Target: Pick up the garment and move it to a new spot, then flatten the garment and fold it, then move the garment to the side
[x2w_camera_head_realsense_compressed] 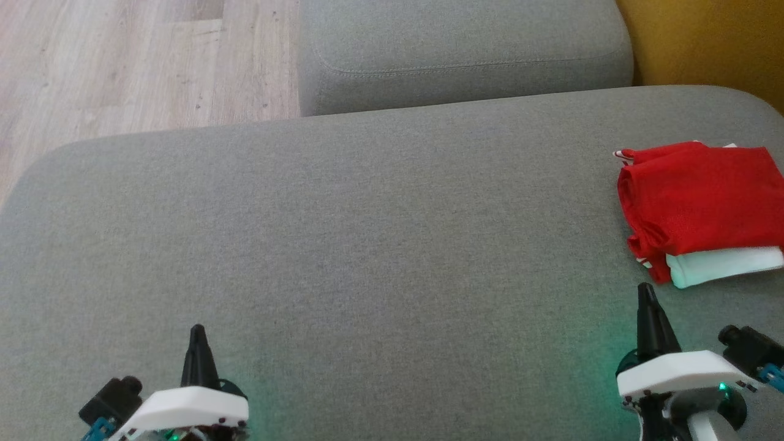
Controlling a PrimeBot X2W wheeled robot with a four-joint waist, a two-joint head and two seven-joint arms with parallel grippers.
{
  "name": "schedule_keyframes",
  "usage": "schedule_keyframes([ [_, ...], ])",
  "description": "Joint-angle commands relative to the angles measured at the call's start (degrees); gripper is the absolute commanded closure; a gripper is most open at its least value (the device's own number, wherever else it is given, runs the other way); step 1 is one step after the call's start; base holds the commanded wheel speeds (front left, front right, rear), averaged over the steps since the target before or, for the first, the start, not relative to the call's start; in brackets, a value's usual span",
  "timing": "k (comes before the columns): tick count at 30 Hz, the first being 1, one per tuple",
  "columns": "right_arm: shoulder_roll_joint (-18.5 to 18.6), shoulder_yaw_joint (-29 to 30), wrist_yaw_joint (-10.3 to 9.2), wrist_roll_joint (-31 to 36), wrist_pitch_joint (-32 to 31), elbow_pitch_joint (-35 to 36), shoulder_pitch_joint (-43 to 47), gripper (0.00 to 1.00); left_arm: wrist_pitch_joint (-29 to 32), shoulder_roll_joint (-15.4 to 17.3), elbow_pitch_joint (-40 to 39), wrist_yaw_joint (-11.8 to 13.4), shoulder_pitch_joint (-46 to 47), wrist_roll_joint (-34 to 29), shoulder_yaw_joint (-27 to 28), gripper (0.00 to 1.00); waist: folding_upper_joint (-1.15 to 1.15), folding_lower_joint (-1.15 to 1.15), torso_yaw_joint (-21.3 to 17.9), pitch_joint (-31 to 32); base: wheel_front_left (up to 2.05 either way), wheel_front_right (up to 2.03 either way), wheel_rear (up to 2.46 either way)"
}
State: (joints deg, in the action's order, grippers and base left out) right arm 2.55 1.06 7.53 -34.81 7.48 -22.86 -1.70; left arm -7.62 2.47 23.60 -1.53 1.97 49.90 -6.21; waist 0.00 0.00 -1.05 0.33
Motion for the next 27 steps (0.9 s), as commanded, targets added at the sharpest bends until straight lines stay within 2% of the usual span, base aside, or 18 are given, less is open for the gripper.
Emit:
schedule_keyframes([
  [1,0.15,0.03,-0.01,-1.18,-0.2,2.24,-2.89,1.0,0.28,0.14,-2.13,-0.23,2.91,0.85,1.29,1.0,0.0,0.0,0.01,0.0,0.0,0.0,0.0],
  [27,0.2,1.72,-0.02,-18.64,-4.48,4.29,-3.39,1.0,4.58,0.22,-4.43,-2.01,3.32,13.73,4.84,1.0,0.0,0.0,0.33,-0.16,0.0,0.0,0.0],
])
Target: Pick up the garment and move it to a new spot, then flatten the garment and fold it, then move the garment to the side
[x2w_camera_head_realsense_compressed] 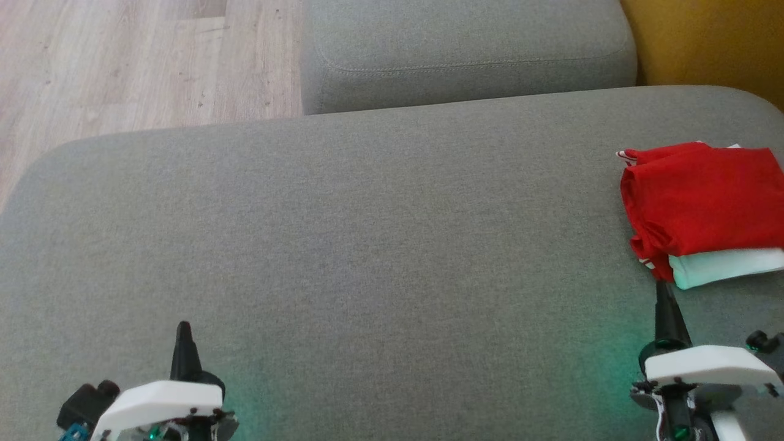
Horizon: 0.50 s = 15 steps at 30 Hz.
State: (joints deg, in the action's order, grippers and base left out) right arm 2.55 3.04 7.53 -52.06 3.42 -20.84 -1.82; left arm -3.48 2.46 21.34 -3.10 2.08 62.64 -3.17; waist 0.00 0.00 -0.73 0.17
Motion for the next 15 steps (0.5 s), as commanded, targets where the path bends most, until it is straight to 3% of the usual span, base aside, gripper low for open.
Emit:
schedule_keyframes([
  [1,0.21,-0.19,-0.02,-2.06,-0.59,2.34,-3.29,1.0,0.6,0.24,-2.26,-0.51,3.22,1.48,1.94,1.0,0.0,0.0,0.02,-0.01,0.0,0.0,0.0],
  [15,0.24,0.78,-0.03,-12.15,-3.06,3.53,-3.57,1.0,3.08,0.28,-3.59,-1.54,3.45,8.92,3.99,1.0,0.0,0.0,0.21,-0.1,0.0,0.0,0.0],
])
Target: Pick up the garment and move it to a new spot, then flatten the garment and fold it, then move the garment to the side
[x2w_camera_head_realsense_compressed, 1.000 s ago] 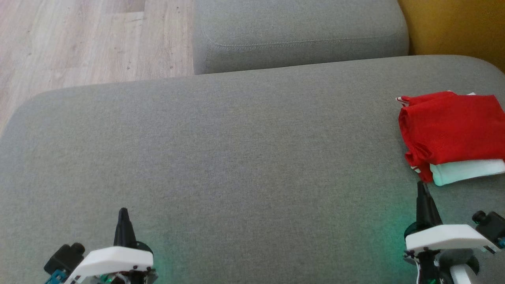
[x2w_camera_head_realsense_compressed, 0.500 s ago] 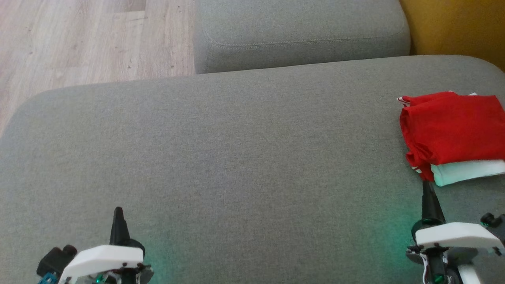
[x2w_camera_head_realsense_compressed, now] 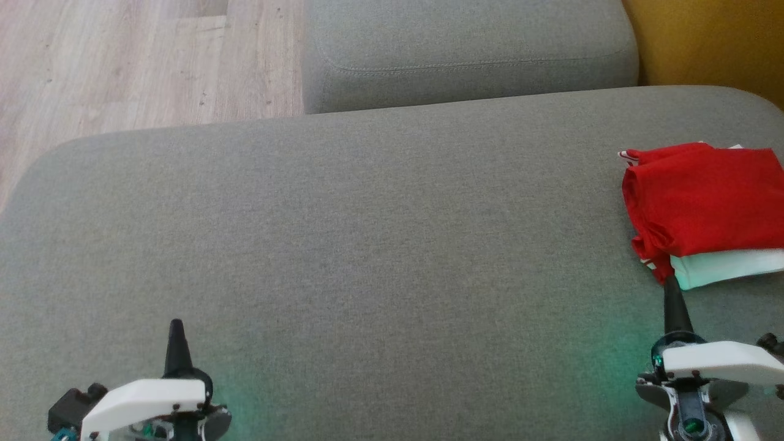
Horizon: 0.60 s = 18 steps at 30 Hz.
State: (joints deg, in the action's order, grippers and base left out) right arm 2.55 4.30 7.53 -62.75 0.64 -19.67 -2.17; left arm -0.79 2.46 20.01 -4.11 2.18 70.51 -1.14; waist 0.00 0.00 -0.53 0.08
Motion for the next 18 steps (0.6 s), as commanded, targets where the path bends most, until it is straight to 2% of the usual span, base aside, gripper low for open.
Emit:
schedule_keyframes([
  [1,0.24,-0.42,-0.03,-2.11,-0.44,2.44,-3.24,1.0,0.55,0.29,-2.34,-0.59,3.38,1.53,2.09,1.0,0.0,0.0,0.03,-0.01,0.0,0.0,0.0],
  [18,0.27,0.62,-0.03,-12.86,-3.07,3.7,-3.54,1.0,3.19,0.34,-3.76,-1.69,3.63,9.46,4.28,1.0,0.0,0.0,0.23,-0.11,0.0,0.0,0.0],
])
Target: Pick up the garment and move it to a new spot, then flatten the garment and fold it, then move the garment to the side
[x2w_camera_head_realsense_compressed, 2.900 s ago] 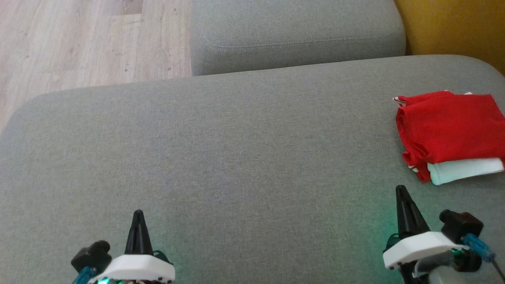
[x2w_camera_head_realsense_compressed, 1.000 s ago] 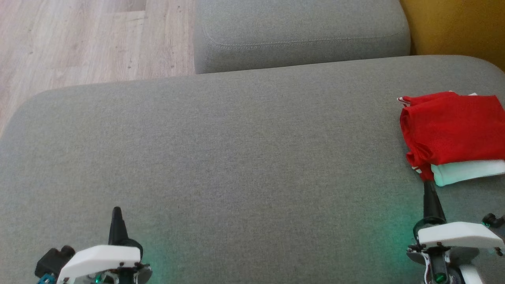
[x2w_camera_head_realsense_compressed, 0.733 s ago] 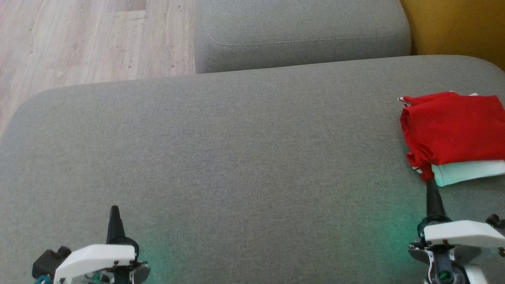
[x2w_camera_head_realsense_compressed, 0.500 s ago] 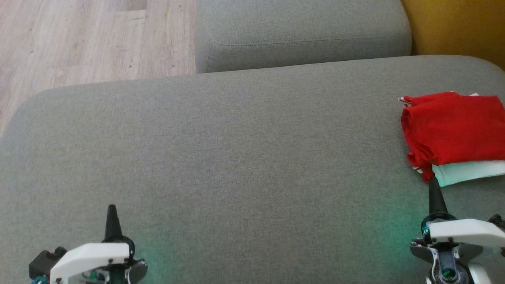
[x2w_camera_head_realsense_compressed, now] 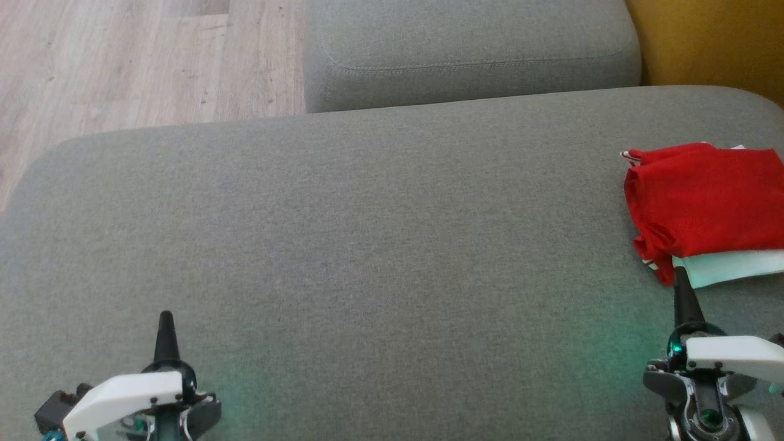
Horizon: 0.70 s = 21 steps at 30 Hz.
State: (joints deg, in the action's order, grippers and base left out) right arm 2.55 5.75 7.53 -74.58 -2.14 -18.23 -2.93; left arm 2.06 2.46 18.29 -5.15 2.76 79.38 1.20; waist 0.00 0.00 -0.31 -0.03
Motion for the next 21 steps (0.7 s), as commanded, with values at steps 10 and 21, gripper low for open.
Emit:
schedule_keyframes([
  [10,0.29,-0.18,-0.04,-7.75,-1.94,3.05,-2.98,1.0,2.0,0.37,-2.92,-1.34,3.2,5.54,3.31,1.0,0.0,0.0,0.13,-0.06,0.0,0.0,0.0],
  [21,0.32,0.53,-0.04,-15.13,-3.75,3.92,-3.19,1.0,3.81,0.41,-3.9,-2.09,3.38,10.98,4.81,1.0,0.0,0.0,0.26,-0.12,0.0,0.0,0.0],
])
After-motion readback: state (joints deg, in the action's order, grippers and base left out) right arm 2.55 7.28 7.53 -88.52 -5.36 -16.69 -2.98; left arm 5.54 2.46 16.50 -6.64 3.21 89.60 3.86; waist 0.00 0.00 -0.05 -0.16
